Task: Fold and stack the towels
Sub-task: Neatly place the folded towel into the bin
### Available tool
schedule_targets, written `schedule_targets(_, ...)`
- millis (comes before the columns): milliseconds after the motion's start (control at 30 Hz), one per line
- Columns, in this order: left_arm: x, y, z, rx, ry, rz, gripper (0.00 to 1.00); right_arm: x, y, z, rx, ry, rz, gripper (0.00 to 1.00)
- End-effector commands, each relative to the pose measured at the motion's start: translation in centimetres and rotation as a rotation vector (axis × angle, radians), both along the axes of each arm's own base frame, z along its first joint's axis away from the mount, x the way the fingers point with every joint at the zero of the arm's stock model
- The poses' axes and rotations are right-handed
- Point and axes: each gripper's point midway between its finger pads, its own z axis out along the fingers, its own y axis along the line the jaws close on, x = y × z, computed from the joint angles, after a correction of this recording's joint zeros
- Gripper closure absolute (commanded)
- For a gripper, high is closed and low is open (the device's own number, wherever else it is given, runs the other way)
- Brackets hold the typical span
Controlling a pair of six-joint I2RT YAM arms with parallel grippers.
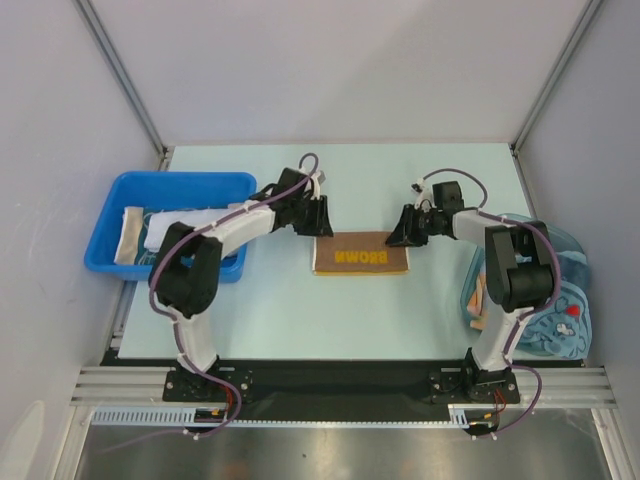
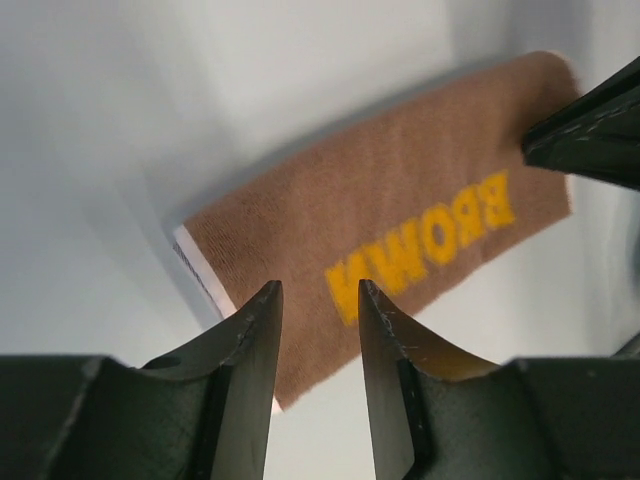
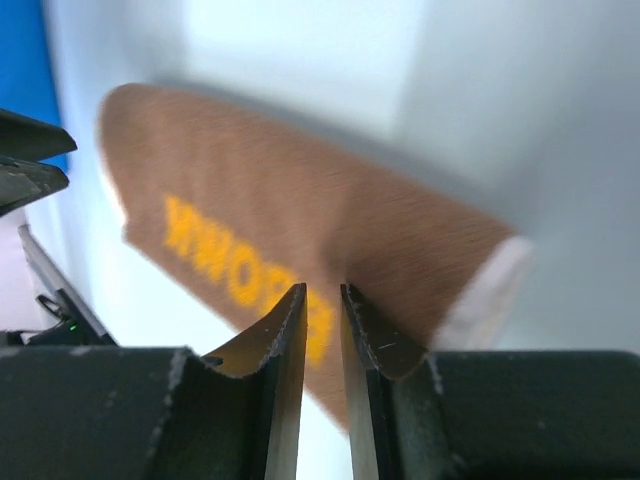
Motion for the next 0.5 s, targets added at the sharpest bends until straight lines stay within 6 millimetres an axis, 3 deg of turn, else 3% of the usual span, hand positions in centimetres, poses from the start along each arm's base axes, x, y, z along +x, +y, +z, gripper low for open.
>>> schedule_targets(0,1.4,0.0,-2.7,0.029,0.012,-0.006,0.59,2.0,-0.9,-1.6,-0.042,-0.039,-0.012,0.75)
schedule_targets(167,2.6,0.3,-4.2,0.037,0.028,0.005,0.59,2.8,-2.0,-2.5,-0.060,-0.042,-0.037,0.75)
schedule_targets(267,3.1,0.7,-4.0,0.058,0.029,0.010,0.58,2.9,-2.2,-1.6,-0.054,-0.060,-0.035,0.74)
schedule_targets(333,3.4,0.9,-3.0,0.070,0.015,0.009,0.58,2.8,-2.4,0.0,-0.052,-0.076,-0.043,0.74)
schedule_targets(467,2.6,2.9,1.4,0.158,-0.066,0.056,0.49,1.9,-2.7,3.0,-0.067,-0.098,-0.070,0.72)
